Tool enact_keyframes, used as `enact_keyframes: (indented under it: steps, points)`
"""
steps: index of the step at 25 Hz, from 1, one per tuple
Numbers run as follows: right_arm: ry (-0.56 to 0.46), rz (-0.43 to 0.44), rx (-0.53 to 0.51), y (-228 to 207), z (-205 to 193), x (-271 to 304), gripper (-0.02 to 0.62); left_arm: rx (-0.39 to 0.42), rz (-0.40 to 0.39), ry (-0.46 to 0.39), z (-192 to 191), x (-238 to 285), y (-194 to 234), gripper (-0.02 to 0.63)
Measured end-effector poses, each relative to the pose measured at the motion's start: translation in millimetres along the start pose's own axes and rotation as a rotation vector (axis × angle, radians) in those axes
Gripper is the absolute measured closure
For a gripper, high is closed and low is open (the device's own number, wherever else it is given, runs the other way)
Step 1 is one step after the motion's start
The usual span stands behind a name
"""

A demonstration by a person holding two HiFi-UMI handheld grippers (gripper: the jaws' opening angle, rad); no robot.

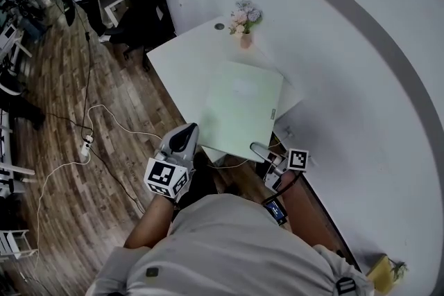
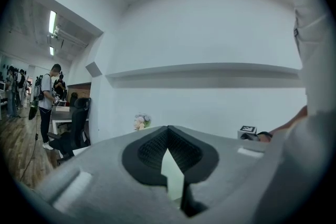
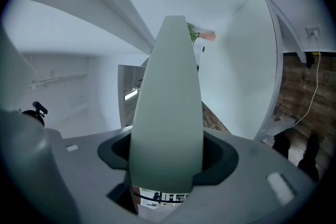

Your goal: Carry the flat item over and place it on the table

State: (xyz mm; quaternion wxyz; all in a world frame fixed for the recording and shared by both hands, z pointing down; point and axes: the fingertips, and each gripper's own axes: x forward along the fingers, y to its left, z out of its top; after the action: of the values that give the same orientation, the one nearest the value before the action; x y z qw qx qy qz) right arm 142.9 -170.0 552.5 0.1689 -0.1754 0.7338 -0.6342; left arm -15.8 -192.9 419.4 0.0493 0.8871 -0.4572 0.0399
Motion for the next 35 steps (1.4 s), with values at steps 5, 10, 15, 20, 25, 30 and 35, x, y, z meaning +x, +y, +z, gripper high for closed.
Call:
enact_keyframes:
  steps: [5, 10, 15, 20, 25, 30, 35]
  points:
    - [-0.013, -0.011, -0.004, 1, 1, 2, 0.293, 0.0, -0.018, -0.005, 4, 4, 3, 0.606]
    - [-0.022, -0.026, 0.002, -9, 24, 19, 0.291, -0.007, -0.031, 0.008, 3, 27, 24, 0.606]
    - [-0.028, -0.052, -0.015, -18, 32, 31, 0.29, -0.01, -0.052, 0.024, 0, 40, 38, 0.606]
    - [-0.045, -0.077, -0.001, -29, 44, 52, 0.289, -0.015, -0.079, 0.058, -7, 58, 64, 0.606]
    - [-0.061, -0.108, 0.034, -58, 67, 85, 0.288, -0.031, -0.093, 0.09, -22, 87, 107, 0.606]
    - [-0.087, -0.142, 0.094, -83, 69, 97, 0.287, -0.052, -0.101, 0.121, -34, 94, 131, 0.606]
    - [-0.101, -0.184, 0.121, -119, 80, 116, 0.287, -0.081, -0.1, 0.174, -60, 109, 171, 0.606]
